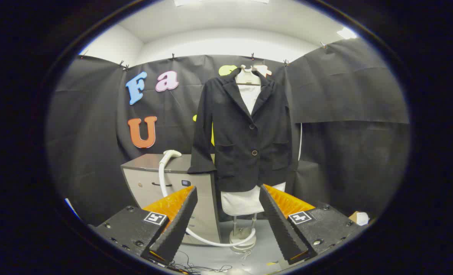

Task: Iron the clothes twice with a garment steamer, once on the left side and once on the right side.

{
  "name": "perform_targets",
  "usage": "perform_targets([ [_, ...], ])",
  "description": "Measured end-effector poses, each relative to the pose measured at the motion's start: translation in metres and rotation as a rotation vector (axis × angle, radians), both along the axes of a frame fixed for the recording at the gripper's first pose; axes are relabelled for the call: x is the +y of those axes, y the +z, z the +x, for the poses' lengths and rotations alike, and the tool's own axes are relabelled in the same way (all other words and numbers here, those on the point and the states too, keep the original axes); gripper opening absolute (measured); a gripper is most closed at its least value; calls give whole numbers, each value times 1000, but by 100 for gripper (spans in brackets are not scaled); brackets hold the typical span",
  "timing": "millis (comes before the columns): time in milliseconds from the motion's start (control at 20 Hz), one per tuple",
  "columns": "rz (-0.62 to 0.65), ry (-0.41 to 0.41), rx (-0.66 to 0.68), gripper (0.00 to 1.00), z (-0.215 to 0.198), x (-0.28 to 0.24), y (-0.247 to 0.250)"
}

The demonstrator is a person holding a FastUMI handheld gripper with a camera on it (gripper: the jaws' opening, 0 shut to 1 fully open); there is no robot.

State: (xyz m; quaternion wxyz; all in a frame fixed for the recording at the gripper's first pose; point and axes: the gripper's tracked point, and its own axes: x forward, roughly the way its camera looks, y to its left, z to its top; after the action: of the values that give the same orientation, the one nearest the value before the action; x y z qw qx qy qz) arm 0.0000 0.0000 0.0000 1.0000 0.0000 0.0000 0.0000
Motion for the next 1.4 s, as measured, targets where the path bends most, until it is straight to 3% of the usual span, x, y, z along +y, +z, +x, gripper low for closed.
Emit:
perform_targets([
  [950,2,37,19,100,5,22,5],
  [1200,-12,103,21,100,60,66,33],
  [1400,-6,168,44,100,130,121,62],
])
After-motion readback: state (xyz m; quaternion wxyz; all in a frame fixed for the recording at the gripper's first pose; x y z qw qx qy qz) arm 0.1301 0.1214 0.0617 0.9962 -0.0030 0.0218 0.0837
